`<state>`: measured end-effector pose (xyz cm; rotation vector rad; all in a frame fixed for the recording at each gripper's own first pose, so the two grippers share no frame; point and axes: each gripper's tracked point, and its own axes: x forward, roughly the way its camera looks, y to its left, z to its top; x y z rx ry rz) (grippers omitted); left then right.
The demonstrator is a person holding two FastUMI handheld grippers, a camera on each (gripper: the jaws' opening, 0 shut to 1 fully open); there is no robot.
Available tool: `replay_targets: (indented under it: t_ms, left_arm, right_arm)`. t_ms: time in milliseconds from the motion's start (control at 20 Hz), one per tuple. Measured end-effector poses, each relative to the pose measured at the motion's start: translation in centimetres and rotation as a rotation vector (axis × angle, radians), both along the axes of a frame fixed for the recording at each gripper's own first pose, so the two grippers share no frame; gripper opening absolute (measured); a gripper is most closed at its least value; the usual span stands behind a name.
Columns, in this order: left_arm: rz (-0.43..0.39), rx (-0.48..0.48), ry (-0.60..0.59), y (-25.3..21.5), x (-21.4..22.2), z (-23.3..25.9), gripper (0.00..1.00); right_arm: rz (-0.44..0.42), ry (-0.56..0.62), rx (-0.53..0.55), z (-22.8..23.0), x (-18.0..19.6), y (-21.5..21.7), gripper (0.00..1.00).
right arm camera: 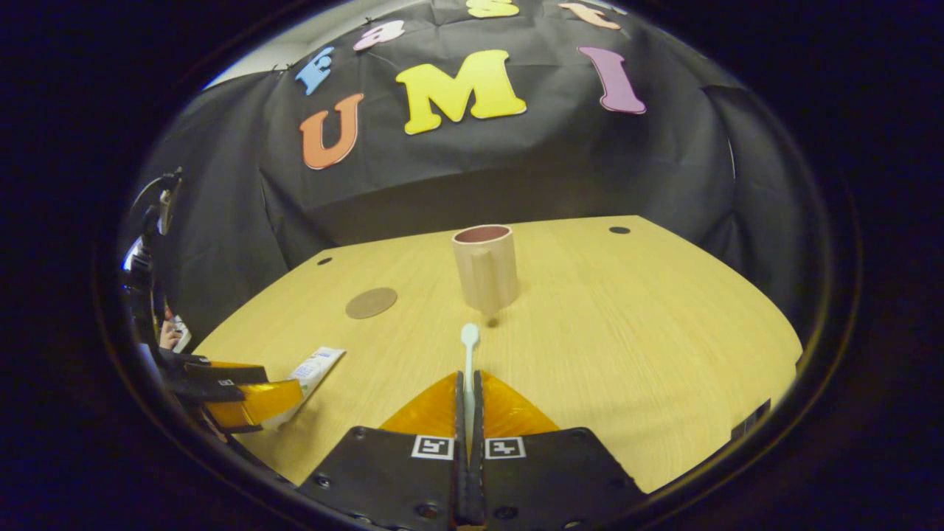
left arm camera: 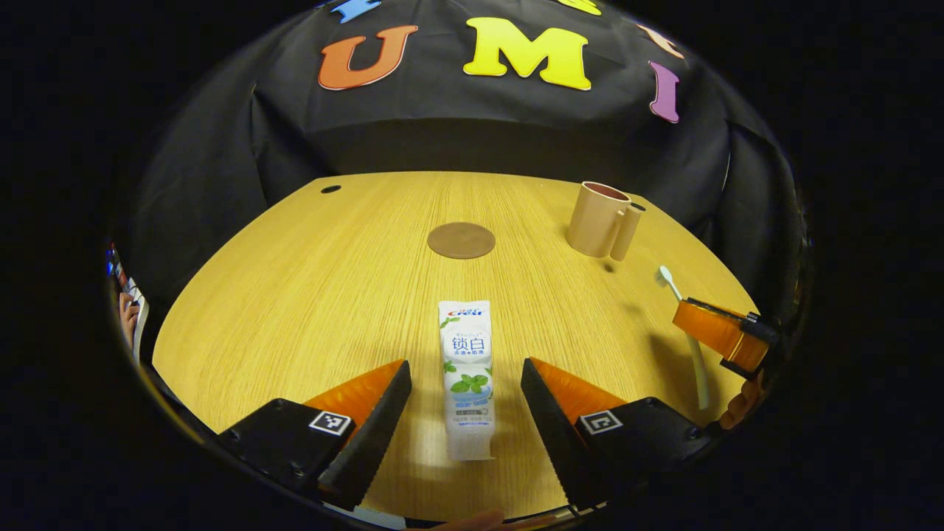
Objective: Put the toothbrush and toothpaste on the desktop into the cup, then pick up the cup and place it on the coaster on the desktop.
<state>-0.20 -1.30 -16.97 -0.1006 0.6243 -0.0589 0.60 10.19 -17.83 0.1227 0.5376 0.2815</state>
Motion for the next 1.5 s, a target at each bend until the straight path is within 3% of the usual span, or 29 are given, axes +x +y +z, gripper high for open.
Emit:
replay_targets:
  t_ms: [200,350,600,650,700,750,800,850,1100,1350,1500]
  left_arm:
    - [0.012,0.032,0.051,0.5,0.7,-1.0,0.88]
    - [0.02,0.029,0.115,0.8,0.6,-2.1,0.76]
    - [-0.024,0.021,0.094,0.0,0.8,-1.7,0.65]
    - [-0.035,0.02,0.085,-0.2,1.0,-1.7,0.57]
    - [-0.047,0.016,0.08,-0.2,0.9,-1.7,0.58]
    - [-0.06,0.004,0.074,-0.4,0.8,-1.6,0.48]
    - [-0.064,-0.019,0.074,-0.6,0.8,-1.6,0.51]
    - [-0.065,-0.026,0.065,-0.8,0.7,-1.3,0.45]
    - [0.01,0.049,-0.129,1.7,1.6,3.1,0.42]
    - [0.069,-0.009,-0.276,1.9,2.9,7.3,0.42]
    - [0.075,0.005,-0.369,2.1,4.0,9.9,0.42]
  right_arm:
    - [0.003,-0.08,-0.009,1.9,-0.5,-0.6,0.01]
    - [0.004,-0.113,0.016,3.6,-0.6,-0.5,0.04]
    - [-0.003,-0.155,0.013,5.3,-0.4,-1.0,0.01]
    - [-0.014,-0.174,-0.001,5.8,0.0,-1.5,0.01]
    - [-0.029,-0.2,-0.023,6.4,0.4,-2.0,0.01]
    - [-0.037,-0.22,-0.039,6.9,0.8,-2.2,0.01]
    - [-0.037,-0.228,-0.042,7.3,0.7,-2.2,0.03]
    - [-0.029,-0.237,-0.026,8.0,0.7,-2.0,0.01]
    - [-0.039,-0.312,-0.03,10.4,2.3,-2.0,0.01]
    - [-0.03,-0.367,-0.077,12.1,5.0,-0.8,0.01]
    - [-0.033,-0.38,-0.052,13.1,8.2,-0.2,0.01]
